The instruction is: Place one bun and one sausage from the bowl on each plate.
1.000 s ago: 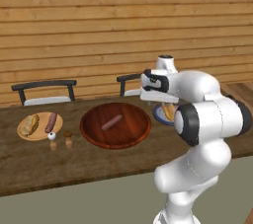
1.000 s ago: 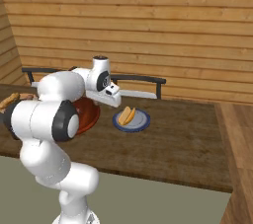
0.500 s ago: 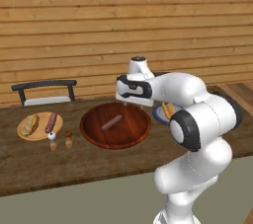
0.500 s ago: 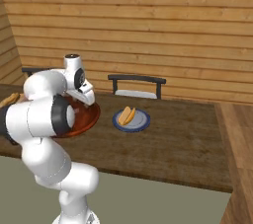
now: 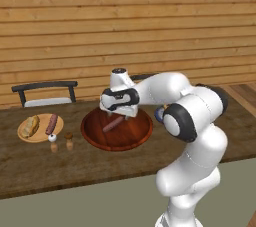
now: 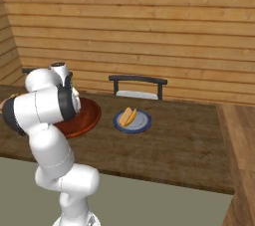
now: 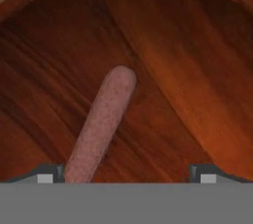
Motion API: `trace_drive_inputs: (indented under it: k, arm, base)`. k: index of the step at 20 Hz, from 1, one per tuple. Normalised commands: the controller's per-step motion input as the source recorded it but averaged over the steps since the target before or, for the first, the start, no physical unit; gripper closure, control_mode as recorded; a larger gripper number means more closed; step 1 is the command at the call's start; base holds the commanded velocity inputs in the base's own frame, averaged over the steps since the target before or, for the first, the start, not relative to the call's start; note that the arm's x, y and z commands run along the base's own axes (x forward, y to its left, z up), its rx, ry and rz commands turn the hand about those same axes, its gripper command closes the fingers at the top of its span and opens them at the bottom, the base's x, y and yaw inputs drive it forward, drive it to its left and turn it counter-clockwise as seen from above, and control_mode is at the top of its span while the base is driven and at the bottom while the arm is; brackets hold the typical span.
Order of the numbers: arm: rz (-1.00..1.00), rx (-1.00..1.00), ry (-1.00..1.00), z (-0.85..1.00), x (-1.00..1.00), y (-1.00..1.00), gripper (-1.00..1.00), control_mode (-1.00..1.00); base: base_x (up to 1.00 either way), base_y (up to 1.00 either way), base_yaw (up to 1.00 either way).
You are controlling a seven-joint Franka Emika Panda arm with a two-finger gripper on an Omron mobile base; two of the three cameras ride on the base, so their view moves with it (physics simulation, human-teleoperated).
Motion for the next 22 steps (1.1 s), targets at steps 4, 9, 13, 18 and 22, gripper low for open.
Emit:
trace_drive_inputs:
  k: [4, 9, 13, 18, 22]
  arm:
    - [0.0, 0.0, 0.0, -0.38, 0.26, 0.27, -1.0, -1.0]
    - [0.0, 0.01, 0.0, -0.32, 0.23, 0.05, -1.0, -1.0]
    - [0.0, 0.01, 0.0, -0.37, 0.06, 0.0, -1.0, -1.0]
    - [0.0, 0.0, 0.0, -0.3, 0.0, 0.0, 1.0, -1.0]
    - [0.0, 0.0, 0.0, 0.0, 0.0, 0.01, 1.0, -1.0]
  base:
    - [0.0, 0.0, 0.0]
    - [0.0, 0.0, 0.0]
    - [0.0, 0.0, 0.0]
    - [0.0, 0.0, 0.0]
    - [0.0, 0.0, 0.0]
